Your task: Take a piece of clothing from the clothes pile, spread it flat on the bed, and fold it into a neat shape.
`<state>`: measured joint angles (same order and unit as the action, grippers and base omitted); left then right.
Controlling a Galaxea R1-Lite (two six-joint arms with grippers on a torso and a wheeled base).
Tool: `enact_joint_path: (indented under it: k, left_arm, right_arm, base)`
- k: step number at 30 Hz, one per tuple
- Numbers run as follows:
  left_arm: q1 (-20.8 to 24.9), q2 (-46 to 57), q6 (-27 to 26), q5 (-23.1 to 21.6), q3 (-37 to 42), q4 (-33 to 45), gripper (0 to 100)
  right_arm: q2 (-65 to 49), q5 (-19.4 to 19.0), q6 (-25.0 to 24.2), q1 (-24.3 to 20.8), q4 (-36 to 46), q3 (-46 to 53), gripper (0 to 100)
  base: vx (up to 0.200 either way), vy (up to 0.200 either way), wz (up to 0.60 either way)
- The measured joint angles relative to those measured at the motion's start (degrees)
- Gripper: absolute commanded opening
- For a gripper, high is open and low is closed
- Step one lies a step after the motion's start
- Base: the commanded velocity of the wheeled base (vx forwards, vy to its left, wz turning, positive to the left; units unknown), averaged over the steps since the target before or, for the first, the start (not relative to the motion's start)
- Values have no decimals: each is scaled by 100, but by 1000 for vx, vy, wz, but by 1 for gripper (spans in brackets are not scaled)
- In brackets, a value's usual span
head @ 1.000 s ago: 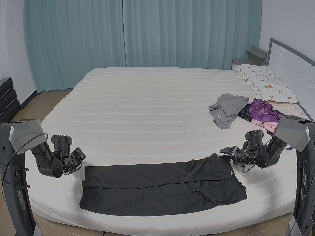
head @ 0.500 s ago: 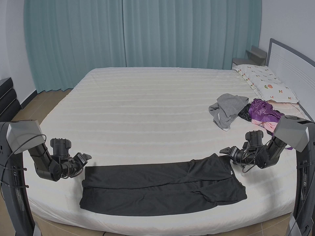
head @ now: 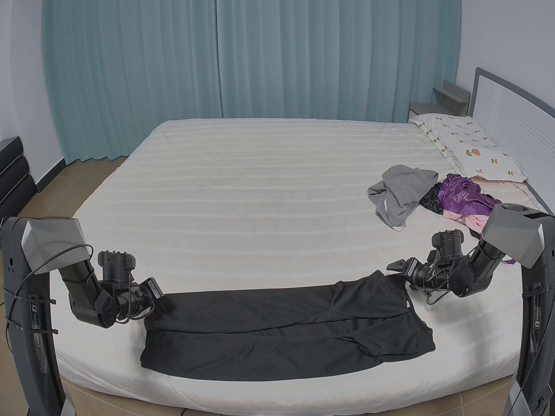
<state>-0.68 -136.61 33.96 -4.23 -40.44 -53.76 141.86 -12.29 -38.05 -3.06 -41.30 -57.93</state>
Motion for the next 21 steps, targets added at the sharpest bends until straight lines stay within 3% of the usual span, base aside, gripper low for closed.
enact_joint_path:
  k: [6,12,13,21]
  left_arm:
    - [-13,-132,55,325,-77,-234,0]
    - [-74,-251,474,491,-234,-475,0]
    - [-77,-262,503,494,-247,-480,0]
    - [-83,-313,532,494,-324,-484,0]
  right_arm:
    - [0,13,-84,0,-2,-1,100]
    - [4,33,-155,0,0,-44,100]
    - [6,35,-158,0,-2,-56,0]
    - [56,134,-155,-18,15,-122,0]
  base:
    - [0,0,0]
    - [0,0,0]
    - [0,0,0]
    - [0,0,0]
